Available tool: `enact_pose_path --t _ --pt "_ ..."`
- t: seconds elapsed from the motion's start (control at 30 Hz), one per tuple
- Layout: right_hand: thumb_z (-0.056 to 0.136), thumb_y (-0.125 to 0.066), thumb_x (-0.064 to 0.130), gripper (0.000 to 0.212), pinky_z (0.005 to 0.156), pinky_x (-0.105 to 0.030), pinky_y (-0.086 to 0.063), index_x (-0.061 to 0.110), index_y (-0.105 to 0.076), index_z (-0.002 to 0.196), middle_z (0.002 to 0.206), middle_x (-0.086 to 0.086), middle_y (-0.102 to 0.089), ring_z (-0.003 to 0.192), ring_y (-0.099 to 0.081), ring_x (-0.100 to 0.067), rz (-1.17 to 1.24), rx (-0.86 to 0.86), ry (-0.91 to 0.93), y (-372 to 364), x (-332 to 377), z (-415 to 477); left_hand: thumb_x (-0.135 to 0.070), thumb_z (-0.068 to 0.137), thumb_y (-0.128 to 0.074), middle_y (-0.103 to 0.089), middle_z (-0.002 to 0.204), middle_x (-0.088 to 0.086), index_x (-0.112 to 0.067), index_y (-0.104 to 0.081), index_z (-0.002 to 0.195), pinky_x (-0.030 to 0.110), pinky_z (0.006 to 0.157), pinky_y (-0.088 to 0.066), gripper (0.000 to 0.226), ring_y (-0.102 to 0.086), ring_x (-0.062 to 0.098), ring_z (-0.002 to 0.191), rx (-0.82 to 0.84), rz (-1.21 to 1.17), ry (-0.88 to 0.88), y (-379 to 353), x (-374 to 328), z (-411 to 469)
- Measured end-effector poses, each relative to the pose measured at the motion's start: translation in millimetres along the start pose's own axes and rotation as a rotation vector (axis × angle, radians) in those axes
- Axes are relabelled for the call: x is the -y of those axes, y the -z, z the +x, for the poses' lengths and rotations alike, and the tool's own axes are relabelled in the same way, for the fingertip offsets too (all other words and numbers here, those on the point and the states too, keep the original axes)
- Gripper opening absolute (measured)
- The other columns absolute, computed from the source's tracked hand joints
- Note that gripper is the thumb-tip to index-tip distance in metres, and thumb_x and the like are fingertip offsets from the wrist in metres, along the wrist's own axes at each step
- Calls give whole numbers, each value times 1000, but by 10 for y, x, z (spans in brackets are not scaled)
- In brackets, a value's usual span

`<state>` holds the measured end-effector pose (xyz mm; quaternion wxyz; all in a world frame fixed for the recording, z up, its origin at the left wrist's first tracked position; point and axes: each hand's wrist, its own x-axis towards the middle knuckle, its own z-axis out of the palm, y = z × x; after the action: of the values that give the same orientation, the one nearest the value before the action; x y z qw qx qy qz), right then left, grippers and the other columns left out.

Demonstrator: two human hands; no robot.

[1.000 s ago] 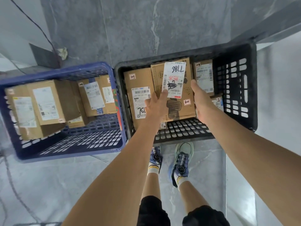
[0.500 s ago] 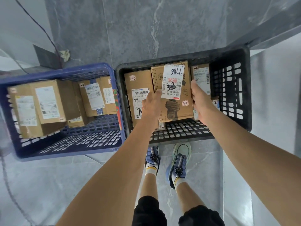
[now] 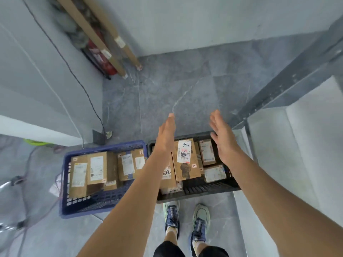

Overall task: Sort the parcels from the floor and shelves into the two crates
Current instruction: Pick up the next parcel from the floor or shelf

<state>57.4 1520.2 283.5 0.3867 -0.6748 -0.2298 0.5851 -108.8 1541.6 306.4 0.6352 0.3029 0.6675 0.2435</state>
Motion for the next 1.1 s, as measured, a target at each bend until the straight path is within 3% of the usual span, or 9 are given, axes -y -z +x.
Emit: enact_pose_path --t 0.13,0.3,0.6,0.73,0.77,0.87,0.93,1.0,1.1 --pt "105 -37 66 70 130 -50 -22 30 -31 165 170 7 -33 156 -31 -15 53 -70 151 154 908 -621 -94 72 -39 -36 162 -5 -32 -39 156 55 123 -24 105 -34 19 149 24 8 -126 -72 -858 -740" --pt "107 -38 63 66 129 -47 -24 30 -35 164 168 7 -37 154 -35 -16 168 -124 355 336 1968 -1489 -68 100 -35 -44 158 -4 -24 -41 155 49 122 -27 70 -42 15 144 146 -16 -330 -232 -1770 -1655" --pt "106 -37 64 62 127 -39 -27 31 -44 159 163 10 -45 148 -42 -6 243 -360 644 409 2975 -3038 -68 100 -38 -53 146 -8 -27 -48 150 48 120 -33 66 -50 11 133 446 67 -593 -306 -2685 -2931" --pt "111 -35 54 29 89 -13 -44 46 -63 112 104 37 -66 93 -61 23 275 -465 705 288 3165 -3724 -65 101 -37 -54 145 -9 -27 -49 148 46 118 -35 62 -51 9 132 596 109 -694 -212 -2914 -3475" --pt "112 -34 52 30 89 -14 -44 45 -63 110 105 36 -64 96 -61 20 268 -498 716 254 3189 -3897 -65 101 -36 -54 144 -10 -29 -51 146 44 116 -37 59 -51 9 131 632 122 -725 -204 -2944 -3594" --pt "105 -37 68 56 120 -36 -37 37 -55 148 148 19 -55 139 -51 -5 239 -609 736 187 3174 -4330 -76 94 -38 -58 136 -16 -41 -58 133 40 111 -41 56 -53 6 129 755 195 -783 -194 -2981 -3952" --pt "106 -36 67 59 125 -43 -32 35 -48 154 155 15 -50 145 -46 -9 265 -670 776 181 3138 -4611 -78 92 -39 -57 140 -13 -36 -56 140 39 110 -41 66 -53 7 130 831 210 -800 -226 -2946 -4162" --pt "108 -35 62 44 126 -42 -31 41 -52 144 154 15 -50 146 -45 -9 275 -735 804 201 3094 -4903 -66 101 -37 -57 138 -12 -32 -55 138 34 102 -44 53 -54 6 126 906 208 -804 -273 -2898 -4395" --pt "109 -37 59 51 125 -41 -32 35 -48 152 159 12 -47 145 -46 -8 286 -842 846 272 2979 -5316 -65 102 -37 -58 139 -12 -30 -54 143 42 109 -43 56 -54 5 125 991 222 -805 -377 -2770 -4733"
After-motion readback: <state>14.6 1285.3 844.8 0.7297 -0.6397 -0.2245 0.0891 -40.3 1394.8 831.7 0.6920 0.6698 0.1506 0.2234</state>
